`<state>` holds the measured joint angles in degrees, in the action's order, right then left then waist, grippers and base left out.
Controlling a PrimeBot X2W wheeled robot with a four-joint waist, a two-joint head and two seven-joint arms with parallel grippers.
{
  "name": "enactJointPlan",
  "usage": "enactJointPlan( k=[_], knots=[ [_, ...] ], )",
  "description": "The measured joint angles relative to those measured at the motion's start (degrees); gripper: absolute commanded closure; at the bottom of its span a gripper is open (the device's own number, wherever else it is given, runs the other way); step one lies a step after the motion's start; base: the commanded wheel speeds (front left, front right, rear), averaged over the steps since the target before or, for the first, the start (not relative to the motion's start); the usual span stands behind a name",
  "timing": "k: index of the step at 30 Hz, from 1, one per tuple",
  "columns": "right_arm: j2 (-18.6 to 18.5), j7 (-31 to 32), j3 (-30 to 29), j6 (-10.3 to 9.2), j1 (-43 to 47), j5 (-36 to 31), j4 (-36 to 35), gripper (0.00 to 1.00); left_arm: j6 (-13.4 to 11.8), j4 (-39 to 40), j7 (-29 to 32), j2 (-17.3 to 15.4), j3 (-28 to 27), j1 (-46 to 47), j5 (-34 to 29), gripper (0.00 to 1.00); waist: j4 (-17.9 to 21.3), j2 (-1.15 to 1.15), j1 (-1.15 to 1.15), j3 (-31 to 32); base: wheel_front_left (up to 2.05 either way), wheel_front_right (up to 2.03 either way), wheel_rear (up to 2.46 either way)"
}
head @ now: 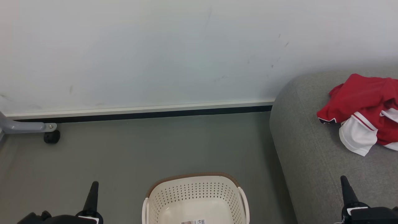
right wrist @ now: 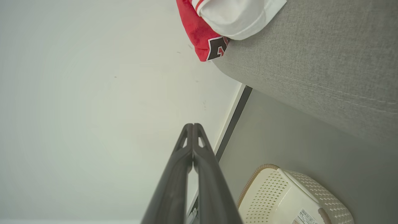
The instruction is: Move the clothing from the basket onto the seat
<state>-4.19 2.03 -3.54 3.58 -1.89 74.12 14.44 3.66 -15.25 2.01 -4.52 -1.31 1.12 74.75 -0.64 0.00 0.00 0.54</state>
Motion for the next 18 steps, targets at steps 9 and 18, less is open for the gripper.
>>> enactJointPlan(
  k=[9,18],
  knots=[
    [0.7,1.7,-1.6,1.35,-1.2,7.0,1.0,1.00,1.5,-0.7,1.9,0.9,-1.6,1.3,6.7,1.00,0.3,0.00,0.00,-0.3,0.00,0.00,0.00],
    [1.4,3.8,-3.5,2.76,-2.6,14.6,2.2,1.00,2.9,-1.4,3.8,1.6,-3.4,2.7,14.2,1.00,0.6,0.00,0.00,-0.6,0.00,0.00,0.00]
  ],
)
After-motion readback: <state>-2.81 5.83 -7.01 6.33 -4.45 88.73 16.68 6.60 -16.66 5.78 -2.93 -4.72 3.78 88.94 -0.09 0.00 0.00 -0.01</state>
